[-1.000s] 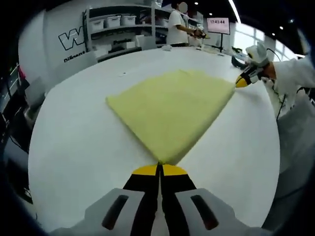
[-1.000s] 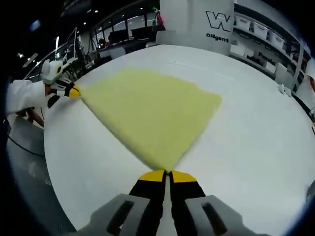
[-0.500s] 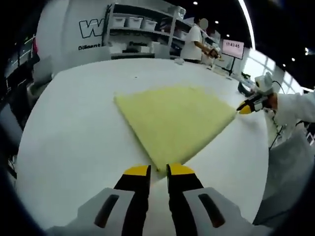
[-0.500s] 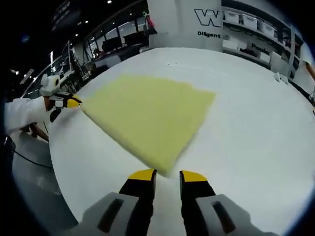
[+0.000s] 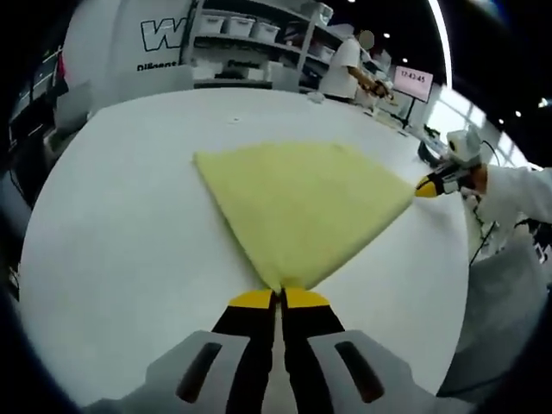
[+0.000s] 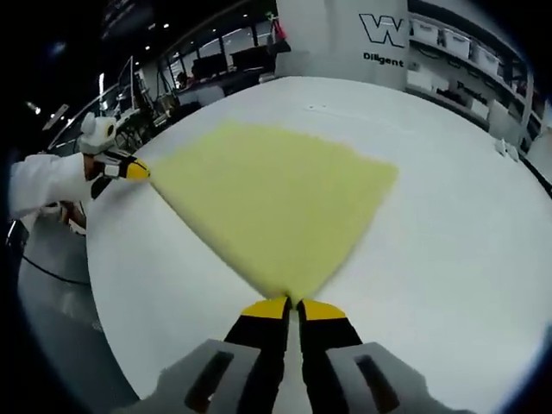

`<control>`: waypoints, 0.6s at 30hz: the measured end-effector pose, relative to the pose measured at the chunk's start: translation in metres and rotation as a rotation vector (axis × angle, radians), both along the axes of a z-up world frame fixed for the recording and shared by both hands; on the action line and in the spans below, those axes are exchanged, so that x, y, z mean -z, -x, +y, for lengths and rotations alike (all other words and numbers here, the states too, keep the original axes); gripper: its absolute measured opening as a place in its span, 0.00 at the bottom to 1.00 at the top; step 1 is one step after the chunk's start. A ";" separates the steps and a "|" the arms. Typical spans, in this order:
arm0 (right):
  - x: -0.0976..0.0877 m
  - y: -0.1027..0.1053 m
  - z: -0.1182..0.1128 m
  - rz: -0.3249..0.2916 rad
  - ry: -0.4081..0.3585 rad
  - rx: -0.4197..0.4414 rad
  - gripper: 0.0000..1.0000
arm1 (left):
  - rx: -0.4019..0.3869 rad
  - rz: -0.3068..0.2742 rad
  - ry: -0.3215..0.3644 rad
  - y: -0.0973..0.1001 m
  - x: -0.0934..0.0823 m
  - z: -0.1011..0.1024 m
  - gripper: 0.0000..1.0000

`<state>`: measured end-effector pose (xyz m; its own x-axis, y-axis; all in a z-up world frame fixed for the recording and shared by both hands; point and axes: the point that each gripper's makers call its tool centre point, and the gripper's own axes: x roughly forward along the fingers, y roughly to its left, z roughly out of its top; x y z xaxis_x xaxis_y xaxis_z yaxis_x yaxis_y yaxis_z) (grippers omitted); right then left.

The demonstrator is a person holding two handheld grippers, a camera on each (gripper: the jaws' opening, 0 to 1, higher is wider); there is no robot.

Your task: Fold the garment on the visible template until the final outline fits inside the template.

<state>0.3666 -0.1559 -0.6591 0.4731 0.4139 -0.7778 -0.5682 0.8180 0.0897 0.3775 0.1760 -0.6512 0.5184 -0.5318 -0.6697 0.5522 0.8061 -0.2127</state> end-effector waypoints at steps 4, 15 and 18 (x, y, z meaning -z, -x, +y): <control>0.000 0.000 0.002 -0.004 0.014 -0.021 0.01 | -0.007 -0.004 -0.022 0.005 -0.001 0.004 0.00; 0.001 0.005 0.016 0.007 0.019 -0.077 0.01 | -0.045 -0.006 -0.021 0.030 -0.004 0.021 0.00; 0.000 0.011 0.018 0.016 0.015 -0.087 0.01 | -0.054 -0.005 -0.023 0.033 -0.003 0.024 0.00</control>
